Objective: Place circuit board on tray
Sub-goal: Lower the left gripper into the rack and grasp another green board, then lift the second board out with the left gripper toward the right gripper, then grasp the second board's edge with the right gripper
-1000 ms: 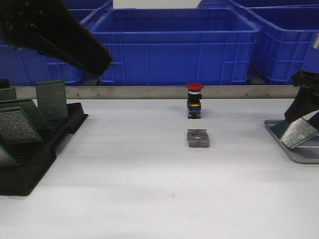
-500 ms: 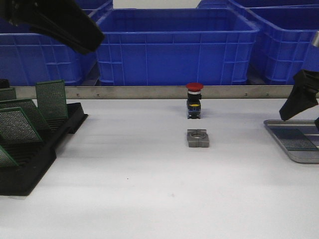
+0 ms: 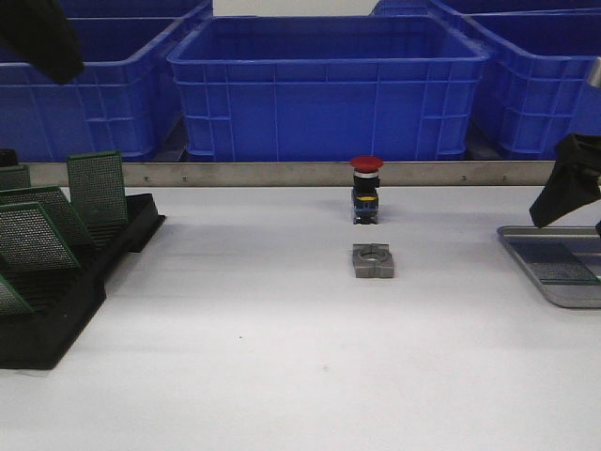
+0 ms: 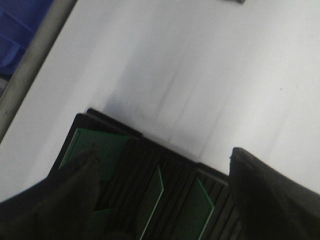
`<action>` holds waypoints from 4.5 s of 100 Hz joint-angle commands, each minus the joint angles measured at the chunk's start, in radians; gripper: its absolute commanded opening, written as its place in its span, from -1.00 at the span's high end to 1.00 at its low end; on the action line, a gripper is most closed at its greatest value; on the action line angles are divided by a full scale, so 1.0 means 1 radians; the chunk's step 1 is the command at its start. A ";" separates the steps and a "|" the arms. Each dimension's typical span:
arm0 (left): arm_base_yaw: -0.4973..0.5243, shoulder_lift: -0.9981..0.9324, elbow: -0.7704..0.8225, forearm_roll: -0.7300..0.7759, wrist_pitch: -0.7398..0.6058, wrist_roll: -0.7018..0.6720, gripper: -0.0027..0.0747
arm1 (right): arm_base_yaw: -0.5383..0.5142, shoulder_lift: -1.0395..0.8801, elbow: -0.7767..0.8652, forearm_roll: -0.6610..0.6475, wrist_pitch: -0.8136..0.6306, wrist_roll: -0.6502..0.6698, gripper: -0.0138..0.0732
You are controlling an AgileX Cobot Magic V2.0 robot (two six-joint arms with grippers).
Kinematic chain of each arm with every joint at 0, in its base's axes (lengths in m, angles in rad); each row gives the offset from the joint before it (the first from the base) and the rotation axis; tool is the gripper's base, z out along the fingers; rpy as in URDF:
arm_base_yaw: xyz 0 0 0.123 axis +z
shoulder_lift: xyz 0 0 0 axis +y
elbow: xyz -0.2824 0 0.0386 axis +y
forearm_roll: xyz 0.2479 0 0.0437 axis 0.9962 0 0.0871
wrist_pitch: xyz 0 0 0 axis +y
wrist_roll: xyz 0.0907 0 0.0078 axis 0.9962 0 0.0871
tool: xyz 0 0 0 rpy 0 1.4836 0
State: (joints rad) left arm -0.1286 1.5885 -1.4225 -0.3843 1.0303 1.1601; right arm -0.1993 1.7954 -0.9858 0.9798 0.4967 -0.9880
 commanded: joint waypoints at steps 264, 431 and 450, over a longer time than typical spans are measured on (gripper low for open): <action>-0.087 0.351 -0.662 -0.232 0.245 -0.020 0.98 | 0.206 -0.073 -0.019 0.022 0.197 -0.211 -0.73; -0.400 0.322 -0.470 -0.267 0.245 -0.033 0.85 | 0.428 -0.257 -0.019 0.337 0.250 -0.801 0.83; -0.400 0.322 -0.470 -0.267 0.245 -0.033 -0.06 | 0.427 -0.257 -0.019 0.337 0.245 -0.801 0.84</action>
State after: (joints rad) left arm -0.5213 1.9759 -1.8699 -0.5907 1.2427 1.1429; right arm 0.2305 1.5804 -0.9834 1.2614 0.7302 -1.7918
